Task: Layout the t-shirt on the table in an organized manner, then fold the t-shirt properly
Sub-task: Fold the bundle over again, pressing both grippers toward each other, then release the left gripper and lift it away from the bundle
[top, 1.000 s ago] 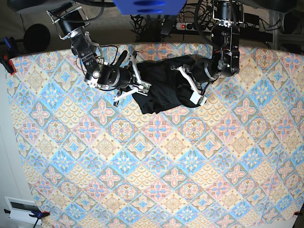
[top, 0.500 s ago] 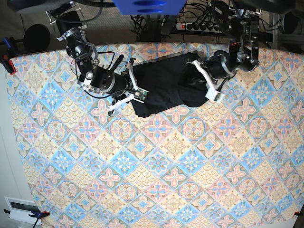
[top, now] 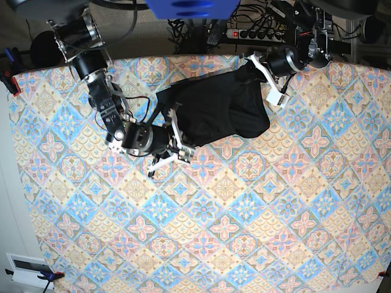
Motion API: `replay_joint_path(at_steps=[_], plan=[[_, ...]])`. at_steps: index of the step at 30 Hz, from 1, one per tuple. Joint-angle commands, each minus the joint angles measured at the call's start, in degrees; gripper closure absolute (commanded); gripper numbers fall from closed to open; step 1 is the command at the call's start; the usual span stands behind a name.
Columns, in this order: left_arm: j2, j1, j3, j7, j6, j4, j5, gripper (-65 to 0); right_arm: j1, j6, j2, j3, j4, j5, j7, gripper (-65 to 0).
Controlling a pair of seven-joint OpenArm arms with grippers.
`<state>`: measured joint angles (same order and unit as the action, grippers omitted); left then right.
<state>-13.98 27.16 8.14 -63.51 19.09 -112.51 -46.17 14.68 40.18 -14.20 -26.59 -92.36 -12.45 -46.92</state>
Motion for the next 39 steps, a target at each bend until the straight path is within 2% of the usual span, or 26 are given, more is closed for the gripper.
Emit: replay_joint_path(at_steps=[1, 6, 9, 13, 18, 30, 35, 39], plan=[[-0.04, -0.04, -0.8, 0.6, 0.12, -0.68, 0.59, -0.2, 2.69, -0.18, 1.32, 0.17, 0.62, -0.96, 1.33, 0.0], [0.75, -0.48, -7.31, 1.13, 0.03, 0.03, 11.76, -0.2, 6.11, -0.18, 4.66, 0.08, 9.85, -0.78, 1.42, 0.0], [2.33, -2.59, -8.01, 1.13, 0.03, 2.49, 17.29, -0.2, 8.4, -0.18, 5.45, 0.0, 16.0, -0.7, 1.42, 0.0], [2.33, -5.49, -8.1, 1.57, 0.03, 7.15, 20.46, -0.2, 10.42, -0.18, 5.36, -5.81, 20.31, -0.7, 1.51, 0.0], [2.15, -9.53, -7.75, 1.57, 0.03, 11.37, 21.6, -0.2, 10.77, -0.18, 4.75, -11.35, 19.96, -0.7, 2.39, 0.0], [1.98, -24.56, -8.1, 1.48, 0.03, 24.2, 24.5, -0.2, 6.38, -0.18, -7.39, -11.17, 10.99, -0.87, 2.12, 0.0], [1.98, -32.65, -11.0, 1.84, 0.03, 30.35, 24.41, -0.2, 1.63, -0.18, -9.94, -6.51, 6.16, -0.96, 2.12, 0.0], [1.98, -37.4, -16.36, 6.58, 0.03, 33.78, 24.41, -0.2, -3.47, -0.18, -9.94, 0.44, 1.32, -0.96, 0.63, 0.0]])
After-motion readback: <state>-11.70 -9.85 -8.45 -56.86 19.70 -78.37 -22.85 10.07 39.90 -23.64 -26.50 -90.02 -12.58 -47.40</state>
